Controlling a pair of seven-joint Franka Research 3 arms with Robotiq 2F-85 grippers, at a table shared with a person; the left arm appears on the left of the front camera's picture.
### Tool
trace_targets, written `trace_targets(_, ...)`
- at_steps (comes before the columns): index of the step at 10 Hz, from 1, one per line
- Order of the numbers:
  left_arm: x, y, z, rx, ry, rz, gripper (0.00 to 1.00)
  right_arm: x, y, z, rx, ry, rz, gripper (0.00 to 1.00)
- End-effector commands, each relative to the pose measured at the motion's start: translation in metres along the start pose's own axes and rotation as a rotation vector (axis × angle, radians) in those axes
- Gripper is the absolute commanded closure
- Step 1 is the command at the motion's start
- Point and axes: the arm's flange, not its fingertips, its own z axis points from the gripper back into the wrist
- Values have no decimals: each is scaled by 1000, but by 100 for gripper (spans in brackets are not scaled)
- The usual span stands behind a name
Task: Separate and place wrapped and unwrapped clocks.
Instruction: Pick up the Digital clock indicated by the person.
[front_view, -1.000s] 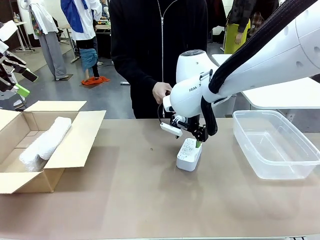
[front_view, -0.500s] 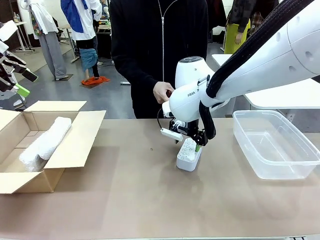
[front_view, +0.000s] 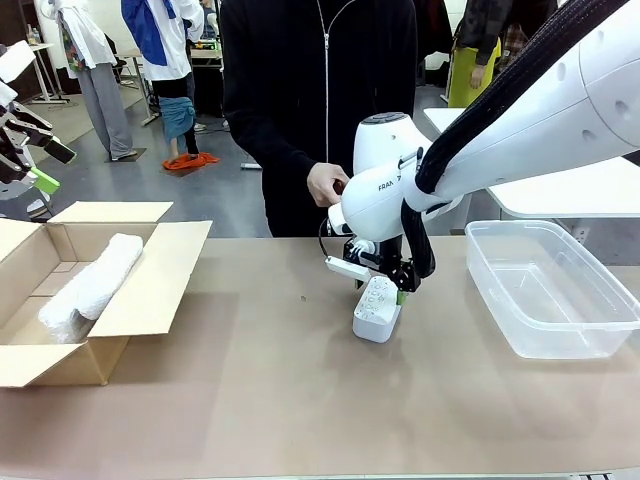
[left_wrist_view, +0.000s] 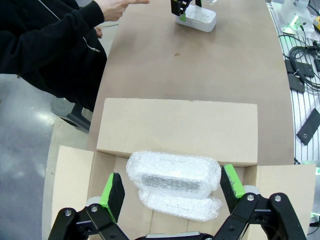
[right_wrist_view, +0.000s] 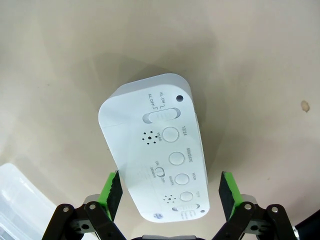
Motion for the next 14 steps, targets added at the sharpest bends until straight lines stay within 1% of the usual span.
trace_targets(1, -1, 0, 2, -3, -1, -8, 0, 2, 9, -4, 0, -6, 37, 0)
trace_targets(3, -1, 0, 2, -3, -1, -8, 0, 5, 7, -13, 10, -21, 59, 0)
trace_targets(6, -1, 0, 2, -3, -1, -8, 0, 8, -1, -29, -8, -36, 98, 0)
trace_targets(8, -1, 0, 2, -3, -1, -8, 0, 8, -3, -30, 2, -28, 102, 0)
trace_targets(9, -1, 0, 2, -3, -1, -8, 0, 8, -2, -29, 2, -18, 103, 20)
trace_targets(10, -1, 0, 2, -3, -1, -8, 0, 7, -1, -29, 10, -18, 103, 20)
trace_targets(11, -1, 0, 2, -3, -1, -8, 0, 7, 0, -29, 20, -15, 102, 40)
trace_targets(12, -1, 0, 2, -3, -1, -8, 0, 7, 0, -29, 23, -14, 103, 25)
trace_targets(13, -1, 0, 2, -3, -1, -8, 0, 7, 0, -28, 27, -15, 103, 60)
trace_targets(14, -1, 0, 2, -3, -1, -8, 0, 7, 1, -28, 32, -18, 101, 45)
